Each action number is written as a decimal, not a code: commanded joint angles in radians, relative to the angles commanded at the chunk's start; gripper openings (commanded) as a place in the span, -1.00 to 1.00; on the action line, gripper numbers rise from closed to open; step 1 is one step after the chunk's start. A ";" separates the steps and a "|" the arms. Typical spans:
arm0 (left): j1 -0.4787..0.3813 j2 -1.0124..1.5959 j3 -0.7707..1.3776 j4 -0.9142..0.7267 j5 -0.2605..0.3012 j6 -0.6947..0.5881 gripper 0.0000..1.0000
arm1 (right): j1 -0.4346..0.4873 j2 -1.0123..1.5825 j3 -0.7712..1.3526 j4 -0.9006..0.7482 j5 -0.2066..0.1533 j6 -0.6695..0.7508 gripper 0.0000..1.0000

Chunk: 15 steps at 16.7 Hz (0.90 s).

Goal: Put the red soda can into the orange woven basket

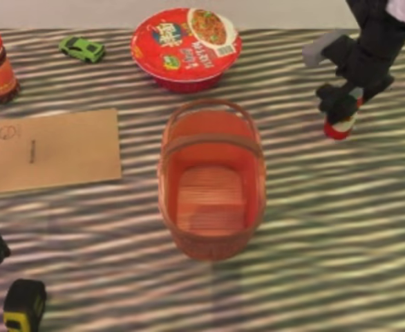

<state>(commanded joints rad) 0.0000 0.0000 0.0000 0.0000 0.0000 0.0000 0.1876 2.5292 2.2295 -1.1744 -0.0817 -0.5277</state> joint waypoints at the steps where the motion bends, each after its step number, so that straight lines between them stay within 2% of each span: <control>1: 0.000 0.000 0.000 0.000 0.000 0.000 1.00 | 0.005 -0.010 -0.029 0.060 -0.033 0.017 -1.00; 3: 0.000 0.000 0.000 0.000 0.000 0.000 1.00 | 0.018 -0.036 -0.097 0.208 -0.112 0.059 -1.00; 6: 0.000 0.000 0.000 0.000 0.000 0.000 1.00 | 0.039 -0.095 -0.222 0.475 -0.255 0.136 -1.00; 15: 0.000 0.000 0.000 0.000 0.000 0.000 1.00 | 0.113 -0.354 -0.674 1.462 -0.740 0.392 -1.00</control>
<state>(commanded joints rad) 0.0000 0.0000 0.0000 0.0000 0.0000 0.0000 0.3003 2.1754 1.5550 0.2880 -0.8218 -0.1362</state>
